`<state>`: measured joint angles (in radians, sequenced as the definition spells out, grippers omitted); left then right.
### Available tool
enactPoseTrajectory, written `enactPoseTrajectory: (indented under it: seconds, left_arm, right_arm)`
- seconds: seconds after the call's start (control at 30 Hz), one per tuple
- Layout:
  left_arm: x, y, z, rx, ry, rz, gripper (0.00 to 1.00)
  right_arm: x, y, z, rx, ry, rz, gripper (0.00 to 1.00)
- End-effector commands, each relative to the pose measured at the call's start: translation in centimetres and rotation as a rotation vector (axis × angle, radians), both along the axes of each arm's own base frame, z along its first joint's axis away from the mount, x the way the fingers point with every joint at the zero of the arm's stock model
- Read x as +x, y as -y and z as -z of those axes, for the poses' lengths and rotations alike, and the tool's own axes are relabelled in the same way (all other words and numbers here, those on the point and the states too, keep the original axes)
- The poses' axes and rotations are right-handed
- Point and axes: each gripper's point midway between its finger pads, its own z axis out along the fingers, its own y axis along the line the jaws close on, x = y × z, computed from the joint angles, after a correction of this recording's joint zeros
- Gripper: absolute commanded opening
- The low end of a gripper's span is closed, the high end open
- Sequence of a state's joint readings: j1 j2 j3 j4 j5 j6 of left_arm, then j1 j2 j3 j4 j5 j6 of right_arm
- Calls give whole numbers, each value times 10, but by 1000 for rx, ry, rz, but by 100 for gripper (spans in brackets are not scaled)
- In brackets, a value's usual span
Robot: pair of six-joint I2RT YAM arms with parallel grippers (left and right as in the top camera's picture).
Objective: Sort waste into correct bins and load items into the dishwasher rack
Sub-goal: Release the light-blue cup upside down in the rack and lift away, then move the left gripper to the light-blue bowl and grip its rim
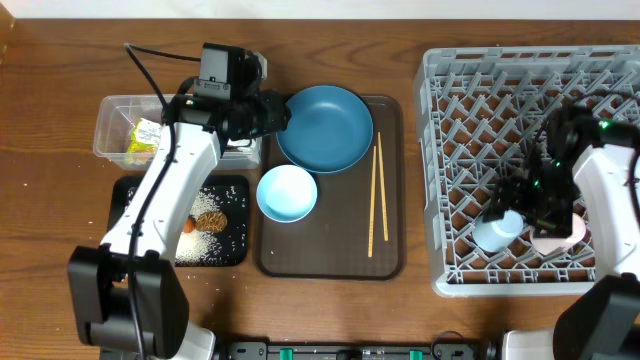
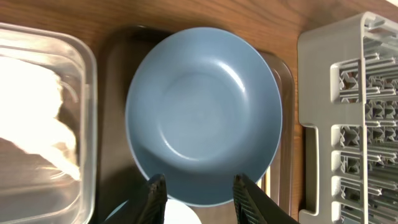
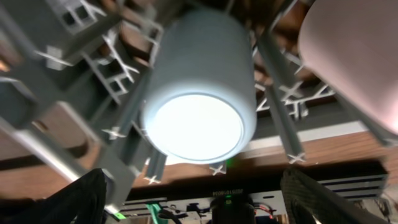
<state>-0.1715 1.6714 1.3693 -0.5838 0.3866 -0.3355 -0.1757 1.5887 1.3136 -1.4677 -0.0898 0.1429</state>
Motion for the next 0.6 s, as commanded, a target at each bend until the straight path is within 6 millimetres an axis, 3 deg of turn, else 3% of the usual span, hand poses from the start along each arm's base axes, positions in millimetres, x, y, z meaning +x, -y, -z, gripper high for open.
enactPoseTrajectory:
  seconds: [0.0,0.13,0.23,0.37,0.57]
  left_arm:
    - [-4,-17,-31,69,87,-47,36]
    - [-10,-39,-49,158,136,-123,36]
    - [-13,-41,-52,164,135,-129,36]
    - [-23,-43,-39,178,71,-125,36]
    - [-53,-48,-11,206,-99,-127,36]
  right_arm:
    - [17,4,-22,-7,77,-18,78]
    - [35,-20,-39,139,171,-51,77]
    - [48,-50,-50,314,263,-128,75]
    - [60,-74,-57,388,339,-215,73]
    - [74,-105,-59,390,416,-368,74]
